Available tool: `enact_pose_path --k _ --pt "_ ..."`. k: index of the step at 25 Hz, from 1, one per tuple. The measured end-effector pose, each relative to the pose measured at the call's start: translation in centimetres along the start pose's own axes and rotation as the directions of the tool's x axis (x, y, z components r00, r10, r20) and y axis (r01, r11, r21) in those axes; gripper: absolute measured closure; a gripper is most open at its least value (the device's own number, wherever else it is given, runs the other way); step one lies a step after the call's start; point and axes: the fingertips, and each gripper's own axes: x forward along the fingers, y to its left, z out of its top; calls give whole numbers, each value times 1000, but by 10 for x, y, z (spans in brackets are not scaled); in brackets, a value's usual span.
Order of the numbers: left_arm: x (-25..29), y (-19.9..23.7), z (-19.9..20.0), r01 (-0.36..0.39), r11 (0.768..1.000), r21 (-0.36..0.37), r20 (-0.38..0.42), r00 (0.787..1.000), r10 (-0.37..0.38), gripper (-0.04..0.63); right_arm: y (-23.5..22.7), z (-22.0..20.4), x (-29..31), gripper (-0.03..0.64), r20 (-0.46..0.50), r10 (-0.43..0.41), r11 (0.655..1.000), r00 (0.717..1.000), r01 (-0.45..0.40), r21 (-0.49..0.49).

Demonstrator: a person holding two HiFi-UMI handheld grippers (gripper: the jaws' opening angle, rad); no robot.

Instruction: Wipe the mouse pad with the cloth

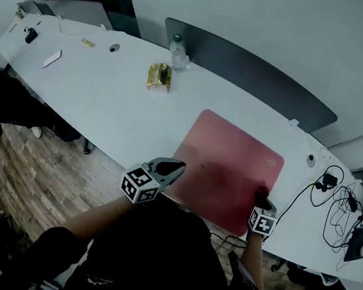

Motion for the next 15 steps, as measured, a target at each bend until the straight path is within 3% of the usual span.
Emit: enact_pose_path --k 7,11,15 --pt "-35 24 -7 -45 998 -36 7 999 45 586 52 25 13 505 48 102 991 994 -106 85" --pt "-55 39 -13 -57 996 -62 10 998 58 586 76 38 21 505 75 125 970 989 -138 198" --pt "-66 56 -6 -54 996 -68 28 998 56 586 100 48 32 505 73 156 958 985 -168 231"
